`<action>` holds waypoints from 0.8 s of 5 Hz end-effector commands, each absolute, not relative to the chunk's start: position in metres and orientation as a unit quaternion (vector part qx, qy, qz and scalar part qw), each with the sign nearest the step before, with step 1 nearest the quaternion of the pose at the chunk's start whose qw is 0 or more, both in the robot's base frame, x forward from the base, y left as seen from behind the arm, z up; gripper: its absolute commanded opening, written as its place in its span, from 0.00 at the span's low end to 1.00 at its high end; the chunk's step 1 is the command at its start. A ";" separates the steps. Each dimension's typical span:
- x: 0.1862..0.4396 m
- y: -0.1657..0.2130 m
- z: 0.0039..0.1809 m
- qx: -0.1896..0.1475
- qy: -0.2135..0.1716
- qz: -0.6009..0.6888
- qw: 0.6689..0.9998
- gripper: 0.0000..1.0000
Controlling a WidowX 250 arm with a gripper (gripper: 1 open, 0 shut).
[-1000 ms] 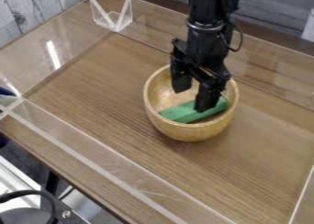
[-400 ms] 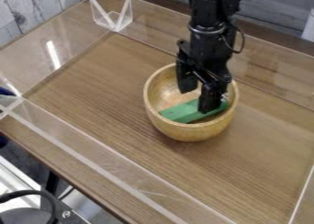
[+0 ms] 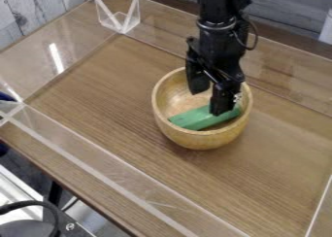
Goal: Remove the green block from inside the brown bowl and put it on the table
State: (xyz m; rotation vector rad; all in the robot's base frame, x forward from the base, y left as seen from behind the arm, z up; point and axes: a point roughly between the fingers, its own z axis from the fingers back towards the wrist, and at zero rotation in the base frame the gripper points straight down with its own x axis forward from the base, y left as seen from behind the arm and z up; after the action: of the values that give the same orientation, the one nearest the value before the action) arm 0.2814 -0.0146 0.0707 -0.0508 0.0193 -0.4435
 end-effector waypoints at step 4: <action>0.286 -0.017 0.081 -0.020 -0.022 -0.226 0.974 1.00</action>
State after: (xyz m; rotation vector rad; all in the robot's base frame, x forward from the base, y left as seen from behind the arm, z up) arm 0.2795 -0.0155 0.0654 -0.0524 0.0108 -0.4522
